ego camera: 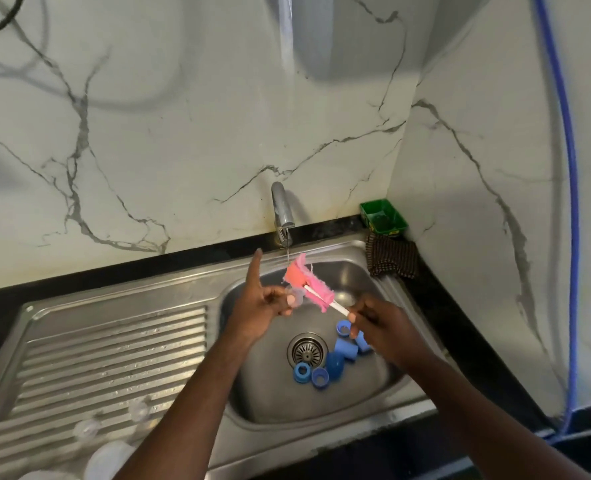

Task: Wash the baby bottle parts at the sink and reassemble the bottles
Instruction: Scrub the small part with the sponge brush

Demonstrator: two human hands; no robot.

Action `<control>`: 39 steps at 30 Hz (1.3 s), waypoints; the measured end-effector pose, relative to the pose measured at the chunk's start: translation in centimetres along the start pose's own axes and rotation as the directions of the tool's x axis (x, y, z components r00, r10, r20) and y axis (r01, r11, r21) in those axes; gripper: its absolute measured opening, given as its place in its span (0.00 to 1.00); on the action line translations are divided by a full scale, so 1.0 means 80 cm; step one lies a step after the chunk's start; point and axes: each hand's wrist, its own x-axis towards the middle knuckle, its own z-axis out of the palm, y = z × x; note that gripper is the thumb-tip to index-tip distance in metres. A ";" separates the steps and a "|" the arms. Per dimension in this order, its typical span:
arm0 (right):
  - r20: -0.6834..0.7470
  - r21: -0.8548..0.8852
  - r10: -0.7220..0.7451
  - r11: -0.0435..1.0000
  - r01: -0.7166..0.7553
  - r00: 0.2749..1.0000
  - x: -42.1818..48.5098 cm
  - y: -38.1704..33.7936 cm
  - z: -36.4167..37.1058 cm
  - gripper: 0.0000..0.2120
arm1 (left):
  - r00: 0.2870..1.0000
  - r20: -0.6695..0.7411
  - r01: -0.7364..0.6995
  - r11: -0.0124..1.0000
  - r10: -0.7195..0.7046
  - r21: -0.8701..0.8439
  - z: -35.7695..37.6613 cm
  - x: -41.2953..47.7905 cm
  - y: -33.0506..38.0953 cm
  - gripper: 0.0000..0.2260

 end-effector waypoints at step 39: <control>-0.119 -0.229 -0.124 0.969 0.095 0.985 0.000 -0.012 0.007 0.03 | 0.926 -0.261 0.195 0.936 -0.274 -0.291 0.056 -0.013 0.015 0.09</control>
